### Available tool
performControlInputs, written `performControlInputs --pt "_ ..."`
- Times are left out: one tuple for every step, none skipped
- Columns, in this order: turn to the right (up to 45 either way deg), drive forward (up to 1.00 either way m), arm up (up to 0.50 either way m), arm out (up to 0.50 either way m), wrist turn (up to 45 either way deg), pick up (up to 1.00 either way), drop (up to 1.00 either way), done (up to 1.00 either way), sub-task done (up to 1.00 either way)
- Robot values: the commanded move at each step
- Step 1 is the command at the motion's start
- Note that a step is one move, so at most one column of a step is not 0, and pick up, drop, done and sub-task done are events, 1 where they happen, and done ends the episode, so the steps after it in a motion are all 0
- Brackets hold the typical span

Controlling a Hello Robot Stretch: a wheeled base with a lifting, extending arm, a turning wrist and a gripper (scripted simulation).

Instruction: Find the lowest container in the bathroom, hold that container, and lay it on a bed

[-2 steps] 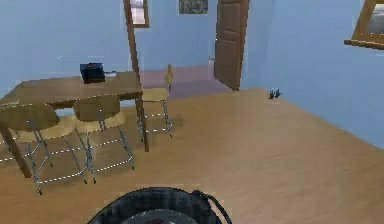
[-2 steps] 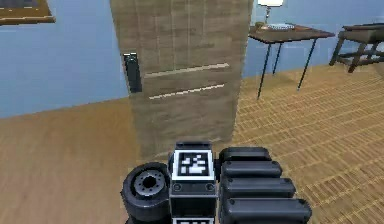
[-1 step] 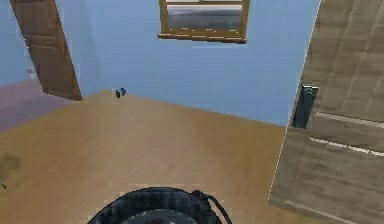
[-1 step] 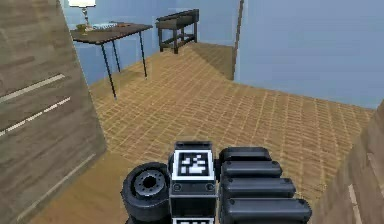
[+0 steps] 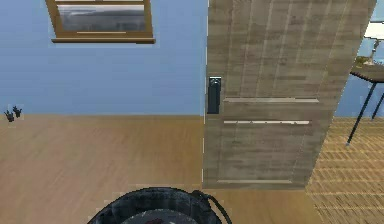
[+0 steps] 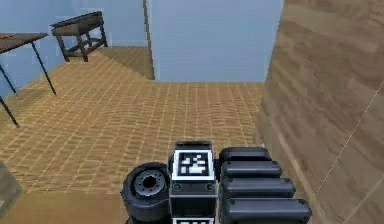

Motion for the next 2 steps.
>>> performControlInputs --pt "0.0 0.20 0.00 0.00 0.0 0.00 0.00 0.00 0.00" --pt "-27.0 0.00 0.00 0.00 0.0 0.00 0.00 0.00 0.00"
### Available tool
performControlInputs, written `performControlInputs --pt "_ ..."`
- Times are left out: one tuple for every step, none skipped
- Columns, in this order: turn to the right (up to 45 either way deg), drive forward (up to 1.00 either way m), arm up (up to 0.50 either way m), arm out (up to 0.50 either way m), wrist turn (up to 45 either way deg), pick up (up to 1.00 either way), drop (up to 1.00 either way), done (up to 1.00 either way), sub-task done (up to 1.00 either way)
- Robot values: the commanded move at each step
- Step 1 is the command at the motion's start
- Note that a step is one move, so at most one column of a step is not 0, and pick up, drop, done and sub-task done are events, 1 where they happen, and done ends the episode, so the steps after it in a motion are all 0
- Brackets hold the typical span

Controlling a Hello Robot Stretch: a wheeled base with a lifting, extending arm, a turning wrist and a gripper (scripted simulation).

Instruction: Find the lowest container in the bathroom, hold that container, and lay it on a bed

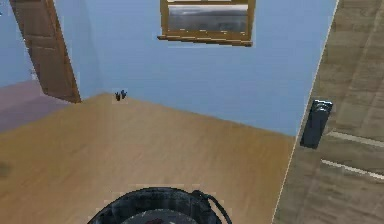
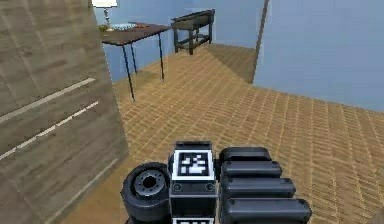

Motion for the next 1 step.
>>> performControlInputs --pt "-3.0 0.00 0.00 0.00 0.0 0.00 0.00 0.00 0.00"
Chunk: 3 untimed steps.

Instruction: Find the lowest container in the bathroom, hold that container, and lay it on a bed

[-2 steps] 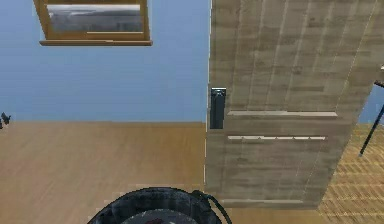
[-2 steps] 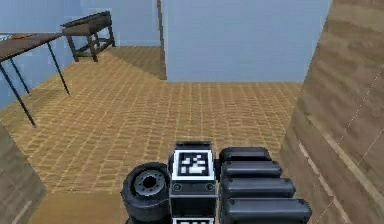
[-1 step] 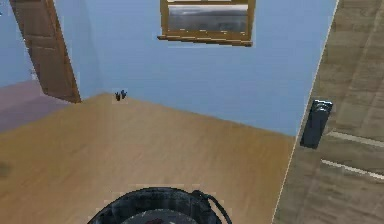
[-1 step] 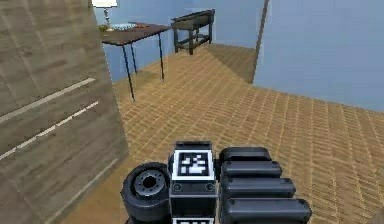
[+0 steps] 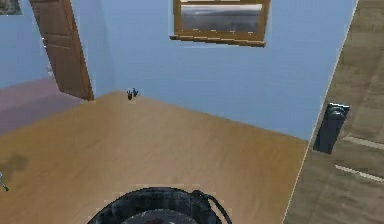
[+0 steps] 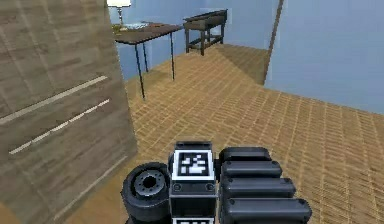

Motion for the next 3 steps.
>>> performControlInputs --pt "0.0 0.25 0.00 0.00 0.0 0.00 0.00 0.00 0.00" --pt "-45.0 0.00 0.00 0.00 0.0 0.00 0.00 0.00 0.00" --pt "-45.0 0.00 0.00 0.00 0.0 0.00 0.00 0.00 0.00"
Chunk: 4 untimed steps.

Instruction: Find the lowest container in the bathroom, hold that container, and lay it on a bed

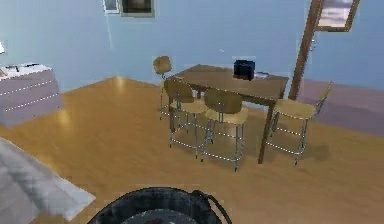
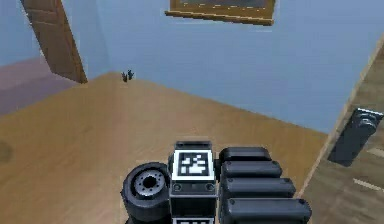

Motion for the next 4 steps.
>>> performControlInputs --pt "-6.0 0.00 0.00 0.00 0.0 0.00 0.00 0.00 0.00" --pt "0.0 1.00 0.00 0.00 0.0 0.00 0.00 0.00 0.00" --pt "-9.0 0.00 0.00 0.00 0.0 0.00 0.00 0.00 0.00" --pt "0.0 0.15 0.00 0.00 0.0 0.00 0.00 0.00 0.00"
